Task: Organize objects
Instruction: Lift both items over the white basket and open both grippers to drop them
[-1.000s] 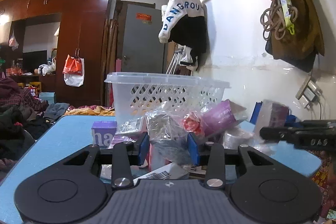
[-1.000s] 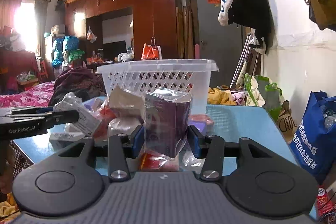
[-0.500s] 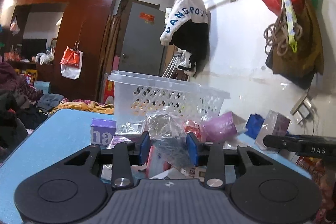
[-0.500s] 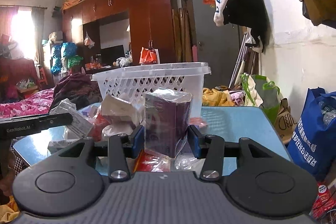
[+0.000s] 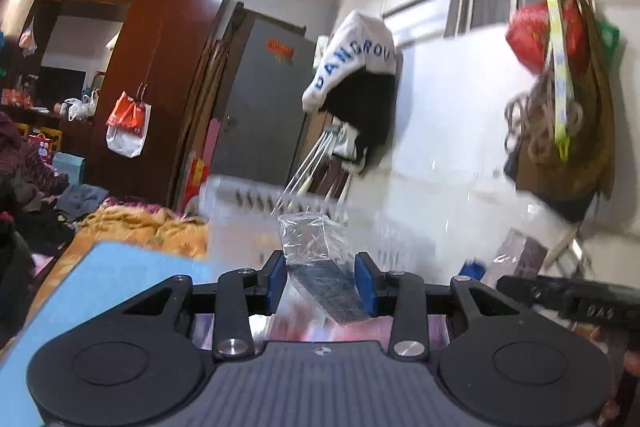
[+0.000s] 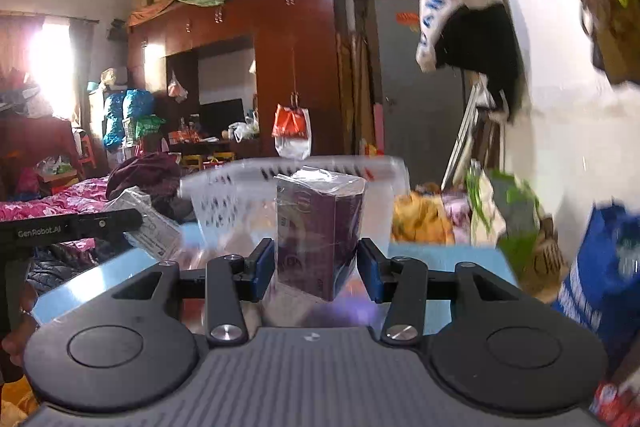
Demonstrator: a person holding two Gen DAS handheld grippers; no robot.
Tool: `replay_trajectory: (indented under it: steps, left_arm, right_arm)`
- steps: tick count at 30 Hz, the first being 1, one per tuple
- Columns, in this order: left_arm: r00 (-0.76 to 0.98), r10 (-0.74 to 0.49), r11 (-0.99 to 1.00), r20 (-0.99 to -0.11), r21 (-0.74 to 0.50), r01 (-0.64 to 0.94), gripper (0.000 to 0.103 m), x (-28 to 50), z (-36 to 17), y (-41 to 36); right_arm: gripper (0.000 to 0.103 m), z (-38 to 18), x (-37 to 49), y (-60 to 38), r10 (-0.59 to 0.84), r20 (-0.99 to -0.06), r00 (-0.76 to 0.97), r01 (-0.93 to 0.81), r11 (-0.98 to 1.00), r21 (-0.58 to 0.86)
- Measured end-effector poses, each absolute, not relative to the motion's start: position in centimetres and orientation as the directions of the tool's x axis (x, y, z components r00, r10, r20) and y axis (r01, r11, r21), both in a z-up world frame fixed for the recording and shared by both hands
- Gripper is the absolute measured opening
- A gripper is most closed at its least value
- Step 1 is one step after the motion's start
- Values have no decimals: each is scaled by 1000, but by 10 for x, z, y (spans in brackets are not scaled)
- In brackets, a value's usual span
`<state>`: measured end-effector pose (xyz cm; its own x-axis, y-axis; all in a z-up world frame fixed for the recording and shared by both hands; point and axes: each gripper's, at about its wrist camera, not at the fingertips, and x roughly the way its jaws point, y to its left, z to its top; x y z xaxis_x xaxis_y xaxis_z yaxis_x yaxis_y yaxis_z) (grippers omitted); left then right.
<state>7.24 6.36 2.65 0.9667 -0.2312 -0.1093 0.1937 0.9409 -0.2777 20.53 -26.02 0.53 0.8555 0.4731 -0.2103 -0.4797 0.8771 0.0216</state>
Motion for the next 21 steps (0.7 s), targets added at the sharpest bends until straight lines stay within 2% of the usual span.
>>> replay_trajectory:
  steps: [4, 7, 12, 16, 18, 20, 21]
  left_arm:
    - [975, -203, 943, -85, -286, 172, 42, 111, 64, 66]
    - [974, -187, 949, -124, -280, 146, 42, 149, 80, 63]
    - [955, -154, 965, -252, -246, 91, 41, 204, 75, 57]
    - [949, -134, 972, -286, -226, 69, 42, 218, 67, 57]
    - [950, -150, 972, -274, -215, 92, 43, 217, 67, 58]
    - [953, -144, 981, -266, -169, 101, 62, 214, 68, 52]
    - [957, -132, 985, -257, -146, 97, 75, 211, 69, 50]
  right_arm:
    - [49, 36, 246, -234, 450, -224, 864, -468, 883, -29]
    - [49, 47, 284, -214, 426, -255, 868, -452, 890, -53]
    - [48, 34, 339, -193, 379, -388, 840, -432, 900, -56]
    - [49, 24, 346, -191, 383, -405, 830, -438, 898, -48]
    - [50, 24, 344, -191, 395, -399, 827, -448, 893, -45]
    - [69, 25, 337, -190, 386, -382, 840, -443, 894, -71]
    - [91, 29, 336, -190, 386, -369, 846, -441, 894, -77]
